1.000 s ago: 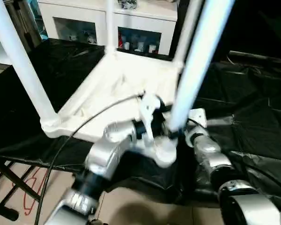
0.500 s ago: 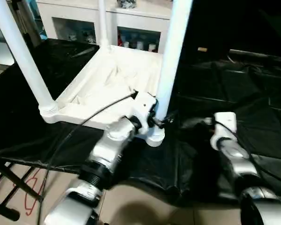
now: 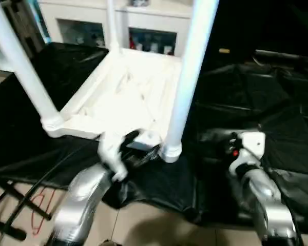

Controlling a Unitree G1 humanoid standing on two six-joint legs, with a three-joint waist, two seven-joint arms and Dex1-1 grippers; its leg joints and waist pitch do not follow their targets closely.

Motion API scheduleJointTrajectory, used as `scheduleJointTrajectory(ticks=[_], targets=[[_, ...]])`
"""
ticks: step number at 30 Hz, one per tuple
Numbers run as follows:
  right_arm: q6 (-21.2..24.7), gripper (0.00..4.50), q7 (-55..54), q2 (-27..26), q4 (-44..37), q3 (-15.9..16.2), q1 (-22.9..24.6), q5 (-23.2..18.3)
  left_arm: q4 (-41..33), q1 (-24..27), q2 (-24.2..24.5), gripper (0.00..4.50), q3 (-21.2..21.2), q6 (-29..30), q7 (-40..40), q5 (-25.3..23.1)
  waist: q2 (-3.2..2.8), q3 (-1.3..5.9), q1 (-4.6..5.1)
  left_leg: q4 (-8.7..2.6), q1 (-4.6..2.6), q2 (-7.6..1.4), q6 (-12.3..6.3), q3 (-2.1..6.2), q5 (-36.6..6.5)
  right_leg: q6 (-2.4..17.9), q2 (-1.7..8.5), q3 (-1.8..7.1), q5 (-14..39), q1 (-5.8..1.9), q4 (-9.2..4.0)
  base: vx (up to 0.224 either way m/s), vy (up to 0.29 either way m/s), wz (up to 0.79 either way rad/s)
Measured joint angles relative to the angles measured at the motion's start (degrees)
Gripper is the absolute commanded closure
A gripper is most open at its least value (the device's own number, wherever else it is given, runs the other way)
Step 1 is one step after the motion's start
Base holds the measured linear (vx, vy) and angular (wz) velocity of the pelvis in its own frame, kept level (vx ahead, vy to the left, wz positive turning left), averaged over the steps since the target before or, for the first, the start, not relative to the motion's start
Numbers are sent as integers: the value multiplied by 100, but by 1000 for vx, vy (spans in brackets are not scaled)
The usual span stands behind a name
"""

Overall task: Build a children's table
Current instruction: Rotate table base

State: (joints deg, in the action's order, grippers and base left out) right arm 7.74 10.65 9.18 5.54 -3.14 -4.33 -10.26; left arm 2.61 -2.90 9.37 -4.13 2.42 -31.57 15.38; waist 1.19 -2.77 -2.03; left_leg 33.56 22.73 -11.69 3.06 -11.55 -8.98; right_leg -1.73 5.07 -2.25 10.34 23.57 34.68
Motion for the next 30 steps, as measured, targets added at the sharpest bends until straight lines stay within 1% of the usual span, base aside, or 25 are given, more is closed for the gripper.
scheduleJointTrajectory(ticks=[2, 4, 5, 8, 10, 12, 14, 15, 16, 17, 18, 19, 20, 21, 22, 23, 24, 25, 26, 27, 28, 29, 30], targets=[[410, 150, -95, -46, -448, 63, 161, 1, -186, 217, -15, 3, 221, 85, 405, -163, 7, 0, 11, -1, 1, 2, 0, 4, 0, -4, -1, -1, 2, 4, -5, 0, 0, 0], [719, 150, -196, -107, -846, 79, 397, -25, -406, 403, -58, 3, 413, 127, 795, -326, 13, 2, 13, -6, 3, 1, 0, 19, 0, -7, -9, -7, 3, 3, -32, 0, 0, 0], [786, 150, -201, -129, -983, 112, 497, -44, -484, 458, -57, 3, 468, 132, 922, -382, 13, 1, 22, -8, 4, 0, 0, 25, 0, -7, -14, -7, 3, 5, -49, 0, 0, 0], [798, 150, -200, -175, -1211, 262, 683, -59, -628, 437, -58, 3, 554, 164, 1268, -547, 23, 6, 36, -8, 12, 3, 0, 34, 0, -9, -15, -12, 3, 8, -99, 0, 0, 0], [602, 150, -211, -243, -1199, 337, 694, 26, -613, 328, -87, 3, 546, 163, 1444, -656, 26, 7, 44, -9, 23, 4, -1, 50, 0, -9, -17, -23, 2, 6, -153, 0, 0, 0], [445, 150, -201, -233, -1198, 411, 693, 149, -629, 260, -105, 3, 550, 150, 1519, -693, 27, 8, 54, -6, 24, 11, -2, 54, -1, -9, -16, -20, 3, 6, -179, 0, 0, 0], [431, 150, -197, -218, -1201, 432, 695, 202, -674, 263, -110, 3, 551, 150, 1569, -748, 36, 6, 88, 2, 11, 19, -8, 61, -4, -10, -12, -20, 3, 3, -200, 0, 0, 0], [448, 150, -194, -218, -1204, 432, 695, 199, -685, 265, -111, 3, 551, 150, 1574, -776, 38, -1, 111, -2, -7, 22, -13, 72, -8, -15, -13, -31, 7, 0, -226, 0, 0, 0], [488, 150, -159, -223, -1206, 435, 696, 178, -688, 277, -110, 3, 552, 163, 1589, -793, 20, -25, 159, -20, -70, 25, -21, 112, -14, -19, -15, -89, 10, -62, -299, 0, 0, 0], [538, 150, -130, -223, -1222, 442, 705, 150, -695, 285, -110, 3, 552, 186, 1616, -805, 1, -45, 198, -38, -129, 23, -24, 151, -18, -21, -20, -172, 12, -138, -367, 0, 0, 0], [569, 150, -107, -228, -1223, 464, 710, 120, -715, 294, -107, 3, 555, 219, 1630, -809, -52, -114, 247, -65, -217, -13, -16, 188, -31, -3, -33, -317, 31, -285, -467, 0, 0, 0], [592, 150, -60, -250, -1247, 490, 751, 98, -761, 268, -102, 3, 544, 239, 1659, -813, -99, -191, 185, -141, -268, -30, 3, 129, -43, 106, 39, -487, 340, -393, -131, 0, 0, 0], [603, 150, -42, -242, -1272, 491, 830, 96, -788, 195, -99, 3, 516, 246, 1669, -814, -23, -190, 50, -165, -364, -94, 4, -69, -43, 186, 56, -474, 555, -418, 356, 0, 0, 0], [628, 150, -27, -245, -1264, 530, 831, 101, -849, 218, -100, 3, 541, 242, 1686, -814, 112, -188, -56, -176, -513, -156, 19, -296, -50, 215, 38, -347, 800, -550, 644, 90, -140, -35], [628, 150, -19, -223, -1252, 579, 763, 114, -857, 247, -106, 3, 578, 237, 1704, -821, 287, -139, -209, -7, -572, -157, 153, -447, -213, 201, -112, -82, 1061, -657, 625, 90, -140, -35], [626, 150, -19, -242, -1238, 589, 708, 114, -845, 325, -119, 3, 591, 240, 1717, -827, 223, -147, -315, 176, -555, -201, 219, -400, -516, 218, -172, 30, 1063, -649, 614, 128, -148, -67], [616, 150, -17, -233, -1236, 585, 709, 114, -825, 355, -126, 3, 586, 252, 1723, -830, 221, -158, -362, 309, -544, -158, 174, -265, -673, 218, -199, 72, 1062, -655, 602, 131, -46, -53], [606, 150, -18, -217, -1214, 542, 774, 116, -794, 338, -160, 3, 487, 269, 1722, -836, 154, -127, -438, 636, -421, 54, 8, 118, -775, 223, -199, 68, 1056, -759, 539, 131, -46, -53], [605, 150, -15, -192, -1212, 525, 836, 124, -817, 304, -201, 3, 404, 271, 1721, -837, 107, -71, -427, 496, -399, 162, -31, 243, -793, 235, -281, 69, 1024, -813, 426, 128, -38, -2], [605, 150, 0, -150, -1213, 525, 823, 132, -847, 272, -205, 3, 383, 270, 1723, -839, -14, -25, -411, 261, -392, 167, -10, 289, -687, 259, -390, 18, 962, -844, 338, 93, 3, 16], [613, 150, 19, -144, -1202, 538, 816, 141, -875, 277, -169, 3, 431, 266, 1734, -840, -86, 6, -401, 207, -433, 122, 83, 353, -470, 257, -420, -30, 941, -880, 273, 93, 3, 16], [614, 150, 65, -184, -1202, 598, 793, 140, -880, 309, -134, 3, 490, 271, 1750, -844, -79, 23, -341, 180, -433, 122, 54, 385, -457, 255, -427, -65, 936, -925, 188, 131, 49, 3], [614, 150, 123, -198, -1202, 692, 781, 140, -877, 321, -113, 3, 553, 285, 1774, -848, -49, 35, -282, 122, -474, 142, 32, 405, -454, 279, -414, -84, 922, -912, 128, 187, 24, 5]])
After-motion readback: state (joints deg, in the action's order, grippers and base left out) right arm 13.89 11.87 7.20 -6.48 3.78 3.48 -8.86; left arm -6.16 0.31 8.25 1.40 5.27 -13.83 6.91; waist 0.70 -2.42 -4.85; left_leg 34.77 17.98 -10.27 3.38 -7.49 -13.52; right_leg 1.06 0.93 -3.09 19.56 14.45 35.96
